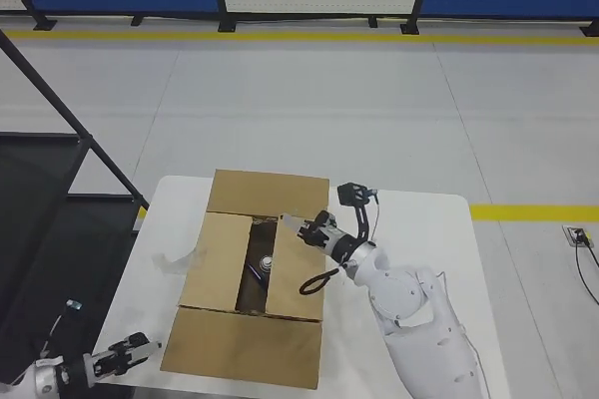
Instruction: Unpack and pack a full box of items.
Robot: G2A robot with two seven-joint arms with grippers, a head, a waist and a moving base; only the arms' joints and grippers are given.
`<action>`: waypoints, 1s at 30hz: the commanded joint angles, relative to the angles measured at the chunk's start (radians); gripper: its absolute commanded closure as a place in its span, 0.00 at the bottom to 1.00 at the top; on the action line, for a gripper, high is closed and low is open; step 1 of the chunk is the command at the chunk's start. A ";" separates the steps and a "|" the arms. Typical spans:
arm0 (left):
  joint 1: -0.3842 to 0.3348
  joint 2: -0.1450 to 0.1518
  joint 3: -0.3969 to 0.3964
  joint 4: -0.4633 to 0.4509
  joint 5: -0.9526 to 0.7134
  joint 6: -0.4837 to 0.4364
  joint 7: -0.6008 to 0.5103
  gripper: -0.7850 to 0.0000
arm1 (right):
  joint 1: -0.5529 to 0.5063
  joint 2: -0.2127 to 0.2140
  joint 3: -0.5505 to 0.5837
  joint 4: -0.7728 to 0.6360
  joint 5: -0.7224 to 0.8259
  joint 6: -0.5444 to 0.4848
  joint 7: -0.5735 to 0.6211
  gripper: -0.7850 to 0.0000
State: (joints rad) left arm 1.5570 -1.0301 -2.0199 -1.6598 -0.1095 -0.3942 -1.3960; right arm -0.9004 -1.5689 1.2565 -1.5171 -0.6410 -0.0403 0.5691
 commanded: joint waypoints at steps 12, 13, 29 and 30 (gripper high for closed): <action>-0.097 0.019 0.164 0.081 -0.142 0.128 -0.086 0.00 | 0.021 0.004 0.030 0.074 0.094 -0.009 -0.117 0.00; -0.103 0.021 0.169 0.080 -0.155 0.130 -0.092 0.00 | 0.024 0.003 0.037 0.085 0.119 0.001 -0.136 0.00; -0.084 0.040 0.115 -0.004 -0.377 0.218 -0.078 0.00 | 0.316 -0.027 -0.026 0.570 0.151 0.096 -0.261 0.00; -0.080 0.041 0.113 -0.012 -0.386 0.222 -0.070 0.00 | 0.339 -0.030 -0.031 0.612 0.159 0.081 -0.260 0.00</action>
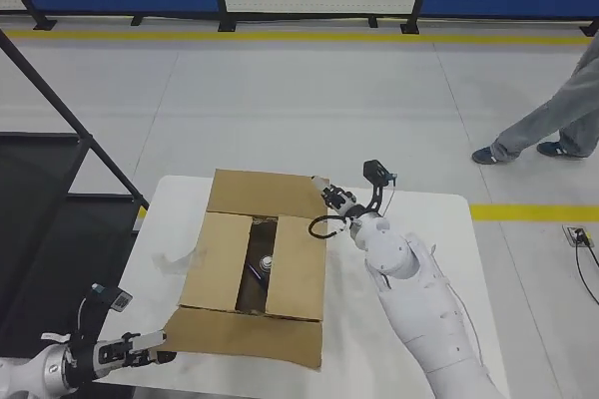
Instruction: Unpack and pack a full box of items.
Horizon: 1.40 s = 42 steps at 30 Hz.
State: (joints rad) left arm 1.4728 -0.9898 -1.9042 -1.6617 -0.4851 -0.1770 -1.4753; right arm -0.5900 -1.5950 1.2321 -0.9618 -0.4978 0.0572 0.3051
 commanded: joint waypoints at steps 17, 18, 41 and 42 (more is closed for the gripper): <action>0.069 -0.002 -0.001 -0.176 0.072 0.068 0.398 0.00 | 0.167 0.015 0.065 0.352 0.261 -0.535 0.240 0.00; 0.072 -0.003 0.006 -0.189 0.087 0.071 0.432 0.00 | 0.164 0.019 0.070 0.348 0.268 -0.548 0.258 0.00; 0.019 -0.014 0.165 -0.266 0.286 0.177 0.803 0.00 | -0.102 0.095 0.092 -0.362 0.281 -0.218 0.639 0.00; 0.011 -0.015 0.177 -0.264 0.298 0.177 0.816 0.00 | -0.114 0.097 0.083 -0.396 0.271 -0.169 0.649 0.00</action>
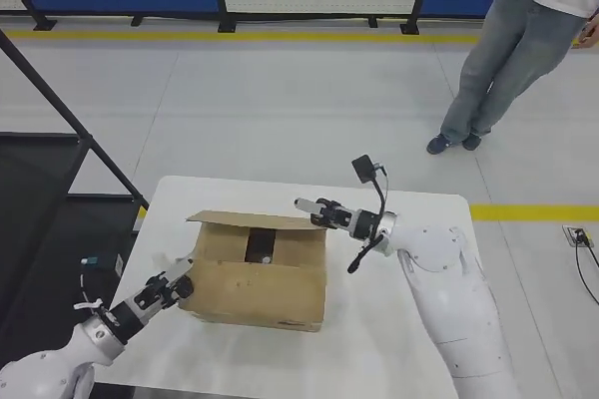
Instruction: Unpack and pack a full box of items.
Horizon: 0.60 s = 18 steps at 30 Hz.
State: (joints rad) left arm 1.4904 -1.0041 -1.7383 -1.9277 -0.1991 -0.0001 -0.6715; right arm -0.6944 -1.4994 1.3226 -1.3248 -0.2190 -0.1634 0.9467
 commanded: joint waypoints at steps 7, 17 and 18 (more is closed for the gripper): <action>-0.039 -0.004 0.057 0.013 0.055 0.008 0.062 0.00 | -0.035 0.005 -0.050 -0.096 -0.006 0.234 0.023 0.00; -0.082 -0.013 0.130 0.029 0.123 0.018 0.152 0.00 | -0.011 0.002 -0.093 -0.029 0.099 0.323 0.032 0.00; -0.085 -0.013 0.137 0.030 0.135 0.016 0.163 0.00 | -0.008 0.002 -0.096 -0.021 0.107 0.330 0.033 0.00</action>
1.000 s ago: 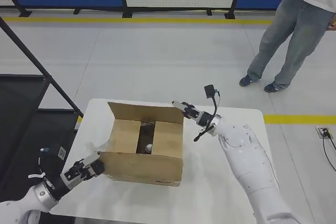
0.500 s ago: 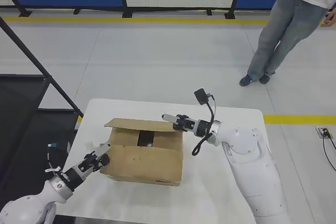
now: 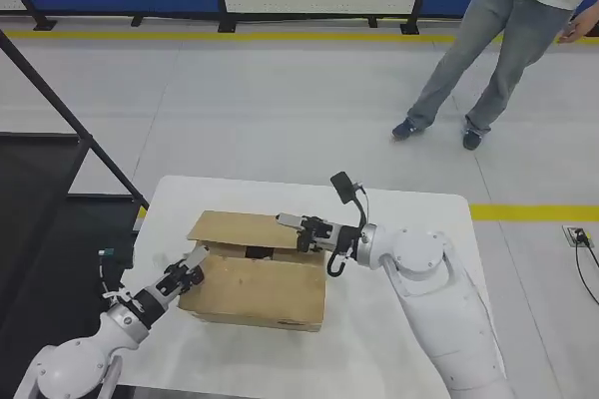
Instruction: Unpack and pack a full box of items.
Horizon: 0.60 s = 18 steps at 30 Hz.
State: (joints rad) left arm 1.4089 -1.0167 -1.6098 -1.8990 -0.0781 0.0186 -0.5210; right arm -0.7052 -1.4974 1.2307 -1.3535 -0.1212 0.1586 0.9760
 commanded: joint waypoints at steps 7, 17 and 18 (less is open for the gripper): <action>-0.021 -0.008 0.052 0.008 0.053 -0.009 0.064 0.00 | -0.014 0.002 -0.032 0.031 0.046 -0.002 0.002 0.00; -0.028 -0.013 0.056 0.011 0.052 -0.011 0.089 0.00 | -0.059 0.015 -0.026 0.051 0.079 -0.059 -0.018 0.00; -0.026 -0.014 0.046 0.007 0.045 -0.013 0.096 0.00 | -0.062 0.016 -0.026 0.051 0.081 -0.063 -0.022 0.00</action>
State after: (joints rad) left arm 1.3806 -1.0300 -1.5530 -1.8871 -0.0252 0.0082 -0.4330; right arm -0.7637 -1.4827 1.2046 -1.3020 -0.0417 0.1000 0.9579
